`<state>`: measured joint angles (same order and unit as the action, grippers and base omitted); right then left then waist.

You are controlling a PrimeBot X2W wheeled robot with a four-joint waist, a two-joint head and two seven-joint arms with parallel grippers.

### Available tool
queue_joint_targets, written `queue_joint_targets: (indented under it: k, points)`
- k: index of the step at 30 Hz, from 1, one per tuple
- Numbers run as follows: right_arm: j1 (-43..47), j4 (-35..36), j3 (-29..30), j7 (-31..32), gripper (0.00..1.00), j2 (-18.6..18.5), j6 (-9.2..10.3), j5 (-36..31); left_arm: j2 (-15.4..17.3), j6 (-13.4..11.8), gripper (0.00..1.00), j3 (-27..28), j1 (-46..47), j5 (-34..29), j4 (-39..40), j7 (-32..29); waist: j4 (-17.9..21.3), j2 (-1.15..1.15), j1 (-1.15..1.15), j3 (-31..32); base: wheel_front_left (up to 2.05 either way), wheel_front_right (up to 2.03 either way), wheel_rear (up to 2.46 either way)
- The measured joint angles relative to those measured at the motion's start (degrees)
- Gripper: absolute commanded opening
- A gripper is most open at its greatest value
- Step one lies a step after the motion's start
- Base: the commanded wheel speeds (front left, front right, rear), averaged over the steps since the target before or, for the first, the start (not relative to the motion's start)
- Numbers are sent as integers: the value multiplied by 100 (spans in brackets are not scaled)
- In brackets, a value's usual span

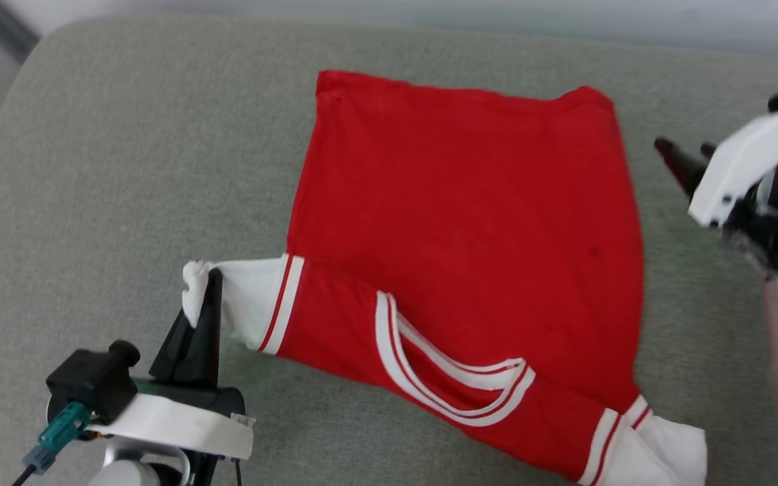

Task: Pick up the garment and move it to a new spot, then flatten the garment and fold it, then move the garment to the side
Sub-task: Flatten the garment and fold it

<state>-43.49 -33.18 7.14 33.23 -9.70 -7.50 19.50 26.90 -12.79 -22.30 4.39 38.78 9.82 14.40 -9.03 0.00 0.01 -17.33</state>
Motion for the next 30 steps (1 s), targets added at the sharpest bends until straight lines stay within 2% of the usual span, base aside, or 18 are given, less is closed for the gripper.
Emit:
queue_joint_targets:
  k: [7, 15, 16, 17, 18, 23, 30]
  points:
    - [-1125, -953, 156, 471, 100, -45, 0, -590, -200, 263, 0, 3, 366, -97, -40, 42, -449, 0, 0, -588, 0, 0, 0]
    - [-1594, -1700, 482, 787, 100, -77, -7, -1206, -412, 503, 0, 11, 543, -188, -282, 49, -812, 0, -1, -933, 0, 0, 0]
    - [-1679, -1846, 598, 899, 44, -94, -7, -1350, -420, 532, 0, 8, 545, -243, -357, 51, -859, 0, -1, -950, 0, 0, 0]
    - [-1701, -1885, 647, 910, 11, -91, -7, -1427, -426, 546, 0, 10, 545, -259, -398, 51, -863, 0, -1, -941, 0, 0, 0]
    - [-1706, -1924, 713, 907, 0, -93, -5, -1463, -444, 571, 0, 14, 547, -277, -424, 51, -863, 0, -1, -928, 0, 0, 0]
    - [-1696, -2009, 669, 721, 0, -74, -1, -1555, -500, 623, 0, 27, 553, -293, -516, 51, -845, 0, -1, -834, 0, 0, 0]
    - [-1524, -1819, -154, 352, 0, -274, -2, -1397, -387, 569, 0, 111, 349, -283, -715, 41, -689, 0, -1, -383, 0, 0, 0]
